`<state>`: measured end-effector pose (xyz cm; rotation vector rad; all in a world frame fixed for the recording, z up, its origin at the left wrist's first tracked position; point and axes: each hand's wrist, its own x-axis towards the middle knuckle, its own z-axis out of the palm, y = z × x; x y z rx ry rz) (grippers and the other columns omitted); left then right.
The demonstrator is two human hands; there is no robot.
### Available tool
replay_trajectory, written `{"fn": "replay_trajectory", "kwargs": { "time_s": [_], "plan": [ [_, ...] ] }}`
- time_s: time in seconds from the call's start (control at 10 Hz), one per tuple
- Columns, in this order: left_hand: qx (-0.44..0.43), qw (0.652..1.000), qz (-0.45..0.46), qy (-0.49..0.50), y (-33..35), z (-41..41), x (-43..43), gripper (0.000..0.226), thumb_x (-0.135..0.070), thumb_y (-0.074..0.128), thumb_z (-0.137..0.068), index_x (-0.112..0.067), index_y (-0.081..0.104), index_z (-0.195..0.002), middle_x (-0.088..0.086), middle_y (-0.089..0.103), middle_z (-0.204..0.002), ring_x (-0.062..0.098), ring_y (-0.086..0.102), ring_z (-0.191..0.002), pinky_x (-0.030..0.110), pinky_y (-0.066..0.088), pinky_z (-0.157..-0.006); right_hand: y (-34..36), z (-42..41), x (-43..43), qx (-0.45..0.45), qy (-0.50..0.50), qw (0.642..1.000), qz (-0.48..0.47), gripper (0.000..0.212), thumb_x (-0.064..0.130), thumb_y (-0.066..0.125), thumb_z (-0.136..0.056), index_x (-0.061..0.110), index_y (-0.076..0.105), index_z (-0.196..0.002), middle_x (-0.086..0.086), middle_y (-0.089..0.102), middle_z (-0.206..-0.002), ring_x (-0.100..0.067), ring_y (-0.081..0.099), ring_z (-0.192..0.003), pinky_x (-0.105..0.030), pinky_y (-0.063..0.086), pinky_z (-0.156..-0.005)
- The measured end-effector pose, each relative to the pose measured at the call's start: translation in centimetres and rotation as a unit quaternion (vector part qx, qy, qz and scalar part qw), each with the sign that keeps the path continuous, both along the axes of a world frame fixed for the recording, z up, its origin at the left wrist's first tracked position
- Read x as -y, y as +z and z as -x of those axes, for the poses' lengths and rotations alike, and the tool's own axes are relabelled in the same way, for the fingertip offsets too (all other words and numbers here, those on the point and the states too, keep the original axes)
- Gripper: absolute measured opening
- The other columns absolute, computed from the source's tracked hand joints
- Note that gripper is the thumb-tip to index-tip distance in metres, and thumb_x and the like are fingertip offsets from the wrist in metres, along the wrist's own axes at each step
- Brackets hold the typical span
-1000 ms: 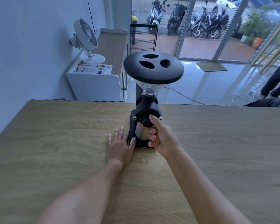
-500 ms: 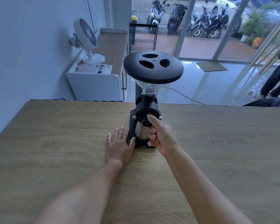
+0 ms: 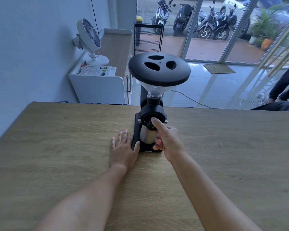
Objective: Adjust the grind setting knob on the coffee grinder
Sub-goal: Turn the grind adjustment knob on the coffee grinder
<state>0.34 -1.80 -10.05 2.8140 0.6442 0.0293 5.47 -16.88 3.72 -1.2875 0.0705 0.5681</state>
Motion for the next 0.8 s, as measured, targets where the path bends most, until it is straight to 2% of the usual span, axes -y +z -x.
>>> {"fn": "replay_trajectory", "kwargs": {
  "time_s": [0.2, 0.4, 0.5, 0.6, 0.8],
  "plan": [
    [0.002, 1.0, 0.002, 0.0, 0.0, 0.0, 0.0, 0.069, -0.061, 0.007, -0.096, -0.03, 0.015, -0.157, -0.002, 0.007, -0.168, 0.018, -0.002, -0.154, 0.048, -0.001, -0.124, 0.1, 0.2, -0.1, 0.019, -0.011, 1.0, 0.019, 0.037, 0.04, 0.083, -0.076, 0.01, 0.066, -0.086, 0.01, 0.042, -0.045, -0.007, 0.037, -0.036, -0.023, 0.042, -0.036],
    [0.001, 1.0, -0.001, -0.001, -0.1, 0.0, 0.0, 0.069, -0.061, 0.007, -0.096, -0.03, 0.014, -0.157, -0.002, 0.006, -0.168, 0.018, -0.002, -0.154, 0.047, -0.002, -0.124, 0.1, -0.1, 0.2, 0.007, 0.02, 1.0, 0.016, 0.041, 0.044, 0.081, -0.077, 0.01, 0.068, -0.096, 0.004, 0.043, -0.051, -0.01, 0.04, -0.039, -0.026, 0.045, -0.036],
    [0.002, 1.0, 0.001, -0.001, -0.1, 0.0, -0.1, 0.069, -0.062, 0.006, -0.096, -0.03, 0.014, -0.157, -0.002, 0.007, -0.168, 0.018, -0.002, -0.154, 0.047, -0.002, -0.124, -0.1, -0.1, 0.5, 0.003, 0.056, 0.998, 0.004, 0.042, 0.05, 0.074, -0.082, 0.011, 0.067, -0.094, 0.001, 0.048, -0.054, -0.013, 0.044, -0.042, -0.027, 0.047, -0.038],
    [0.005, 1.0, 0.004, 0.002, -0.2, -0.1, 0.0, 0.068, -0.061, 0.008, -0.097, -0.03, 0.015, -0.157, -0.002, 0.008, -0.168, 0.018, -0.001, -0.154, 0.047, -0.003, -0.124, -0.6, -0.1, 0.6, -0.016, 0.088, 0.996, -0.029, 0.052, 0.052, 0.059, -0.089, 0.003, 0.068, -0.105, -0.001, 0.05, -0.057, -0.014, 0.046, -0.044, -0.028, 0.047, -0.039],
    [0.001, 1.0, 0.003, 0.003, -0.2, -0.1, -0.1, 0.068, -0.061, 0.008, -0.097, -0.03, 0.014, -0.157, -0.003, 0.007, -0.168, 0.017, -0.002, -0.154, 0.047, -0.004, -0.124, -1.2, -0.3, 0.6, -0.046, 0.145, 0.984, -0.094, 0.051, 0.048, 0.056, -0.089, 0.004, 0.073, -0.107, 0.0, 0.051, -0.062, -0.013, 0.047, -0.046, -0.027, 0.045, -0.039]
  ]
}}
